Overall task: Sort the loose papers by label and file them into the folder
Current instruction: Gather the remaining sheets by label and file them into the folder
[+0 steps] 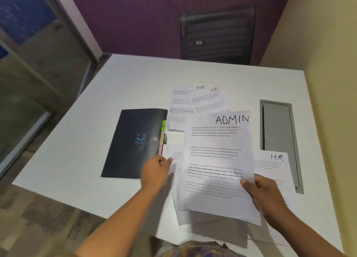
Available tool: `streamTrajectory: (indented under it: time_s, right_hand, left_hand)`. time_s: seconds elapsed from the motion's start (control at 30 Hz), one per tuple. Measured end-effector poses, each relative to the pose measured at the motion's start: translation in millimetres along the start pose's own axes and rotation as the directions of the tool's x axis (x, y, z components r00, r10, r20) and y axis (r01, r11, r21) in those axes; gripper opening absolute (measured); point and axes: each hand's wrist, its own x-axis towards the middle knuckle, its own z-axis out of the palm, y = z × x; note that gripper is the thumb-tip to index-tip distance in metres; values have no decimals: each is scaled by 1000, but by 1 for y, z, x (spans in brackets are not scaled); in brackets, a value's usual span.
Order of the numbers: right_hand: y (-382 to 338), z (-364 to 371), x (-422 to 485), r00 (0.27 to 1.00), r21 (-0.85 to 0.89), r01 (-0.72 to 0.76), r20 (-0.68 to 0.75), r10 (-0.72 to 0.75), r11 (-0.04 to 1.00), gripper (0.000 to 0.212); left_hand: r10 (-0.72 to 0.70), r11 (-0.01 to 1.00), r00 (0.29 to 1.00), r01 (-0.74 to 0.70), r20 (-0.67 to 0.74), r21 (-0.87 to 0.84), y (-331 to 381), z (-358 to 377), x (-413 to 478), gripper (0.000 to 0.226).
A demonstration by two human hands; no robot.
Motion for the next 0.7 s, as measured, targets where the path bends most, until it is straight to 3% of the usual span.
streamTrajectory:
  time_s: [0.07, 0.2, 0.3, 0.4, 0.7]
  right_hand:
    - [-1, 0, -4, 999, 39, -20, -25, 21, 999, 20]
    - [-4, 0, -11, 993, 71, -50, -100, 57, 996, 21]
    - [-7, 4, -15, 984, 87, -63, -164, 77, 994, 17]
    - [-13, 10, -16, 975, 158, -69, -198, 100, 985, 16]
    - [-23, 28, -17, 955, 229, -72, -264, 133, 971, 17]
  left_hand:
    - [-19, 985, 997, 31, -74, 170, -17, 1, 19, 32]
    - [-78, 886, 997, 78, -18, 457, -48, 7, 50, 100]
    - [-144, 838, 988, 95, 50, 537, -62, 9, 63, 118]
    - [-130, 868, 988, 74, 81, 491, -60, 11, 62, 113]
    - [55, 791, 988, -132, 145, 598, -64, -3, 63, 91]
